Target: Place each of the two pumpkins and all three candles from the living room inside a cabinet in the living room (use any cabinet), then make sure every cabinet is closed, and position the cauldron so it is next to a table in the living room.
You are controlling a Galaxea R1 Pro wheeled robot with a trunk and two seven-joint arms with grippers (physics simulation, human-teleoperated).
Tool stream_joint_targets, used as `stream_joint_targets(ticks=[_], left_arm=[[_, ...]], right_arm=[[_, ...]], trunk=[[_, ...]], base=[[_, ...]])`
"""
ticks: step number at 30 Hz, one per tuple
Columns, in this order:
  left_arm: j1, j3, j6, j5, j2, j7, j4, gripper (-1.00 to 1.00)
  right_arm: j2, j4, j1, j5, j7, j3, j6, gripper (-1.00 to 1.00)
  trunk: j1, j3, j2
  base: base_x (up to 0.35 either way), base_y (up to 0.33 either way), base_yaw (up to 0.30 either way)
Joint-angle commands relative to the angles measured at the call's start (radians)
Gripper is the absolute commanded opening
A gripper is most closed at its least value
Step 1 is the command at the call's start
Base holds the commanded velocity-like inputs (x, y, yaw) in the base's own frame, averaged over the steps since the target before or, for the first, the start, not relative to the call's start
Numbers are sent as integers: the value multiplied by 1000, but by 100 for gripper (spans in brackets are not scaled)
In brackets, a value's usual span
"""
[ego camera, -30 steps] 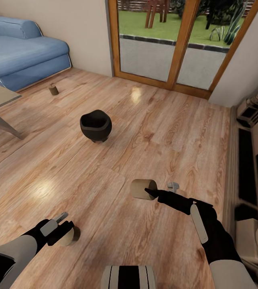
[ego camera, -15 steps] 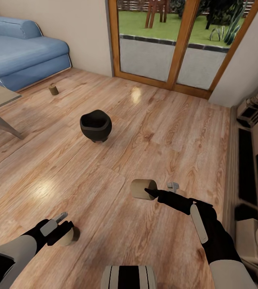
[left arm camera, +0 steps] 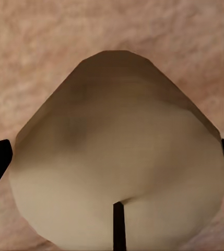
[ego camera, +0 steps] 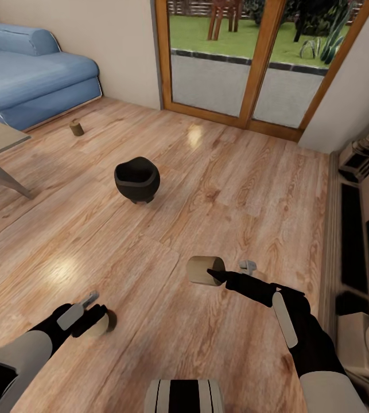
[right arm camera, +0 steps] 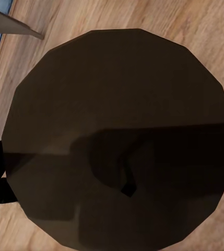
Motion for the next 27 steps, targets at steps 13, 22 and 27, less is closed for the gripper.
stream_joint_targets(ticks=[13, 22, 27], left_arm=[[-5, 11, 167, 15, 45, 211, -383, -100], [6, 12, 407, 221, -8, 651, -886, -100], [-1, 12, 425, 304, -48, 685, -951, -100]], right_arm=[[-6, 1, 0, 7, -23, -4, -1, -100], [-6, -2, -2, 11, -104, -5, -1, -100], [-7, -3, -2, 14, -131, -5, -3, -100]], trunk=[[0, 0, 0], [0, 0, 0], [0, 0, 0]], base=[[0, 0, 0], [0, 0, 0], [0, 0, 0]])
